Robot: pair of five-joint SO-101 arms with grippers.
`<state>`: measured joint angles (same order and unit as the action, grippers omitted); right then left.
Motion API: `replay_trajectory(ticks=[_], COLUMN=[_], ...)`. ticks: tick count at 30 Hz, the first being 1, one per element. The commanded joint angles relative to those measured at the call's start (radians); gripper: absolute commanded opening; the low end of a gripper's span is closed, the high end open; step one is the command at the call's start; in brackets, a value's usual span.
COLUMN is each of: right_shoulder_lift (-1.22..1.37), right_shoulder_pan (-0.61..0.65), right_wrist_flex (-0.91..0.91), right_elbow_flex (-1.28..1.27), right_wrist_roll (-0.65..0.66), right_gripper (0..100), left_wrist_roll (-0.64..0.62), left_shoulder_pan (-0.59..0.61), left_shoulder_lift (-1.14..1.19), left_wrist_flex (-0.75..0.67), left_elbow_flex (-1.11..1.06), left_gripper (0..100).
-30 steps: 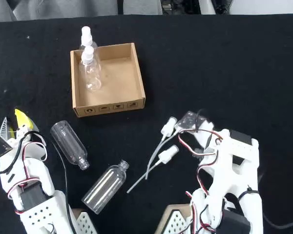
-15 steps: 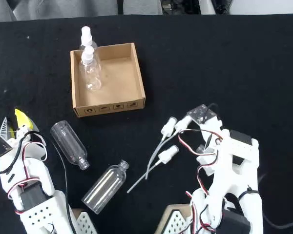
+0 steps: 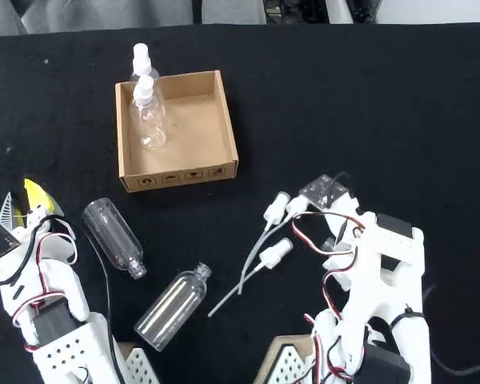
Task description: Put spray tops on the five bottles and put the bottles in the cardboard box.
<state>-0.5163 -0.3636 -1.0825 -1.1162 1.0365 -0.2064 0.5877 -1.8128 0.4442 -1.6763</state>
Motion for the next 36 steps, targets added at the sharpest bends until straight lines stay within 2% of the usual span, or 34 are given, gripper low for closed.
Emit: replay_trajectory(ticks=[1, 12, 16, 27, 36], right_shoulder_lift=[-0.054, -0.054, -0.054, -0.061, -0.061], right_shoulder_pan=[-0.038, -0.038, -0.040, -0.077, -0.158], right_wrist_flex=[0.009, -0.063, -0.060, -0.054, -0.060], right_elbow_flex=[0.002, 0.004, 0.004, 0.025, 0.088], right_wrist_roll=[0.066, 0.238, 0.278, 0.282, 0.279], right_gripper=[35.6, 34.2, 30.9, 25.6, 13.6], left_wrist_roll=[0.008, 0.008, 0.008, 0.008, 0.008], left_shoulder_pan=[-0.013, -0.015, -0.015, -0.015, -0.015], left_shoulder_lift=[-0.005, -0.005, -0.005, -0.005, -0.005], left_wrist_flex=[-0.021, -0.021, -0.021, -0.021, -0.021], left_elbow_flex=[-0.024, -0.024, -0.024, -0.024, -0.024], left_gripper=[11, 11, 11, 11, 11])
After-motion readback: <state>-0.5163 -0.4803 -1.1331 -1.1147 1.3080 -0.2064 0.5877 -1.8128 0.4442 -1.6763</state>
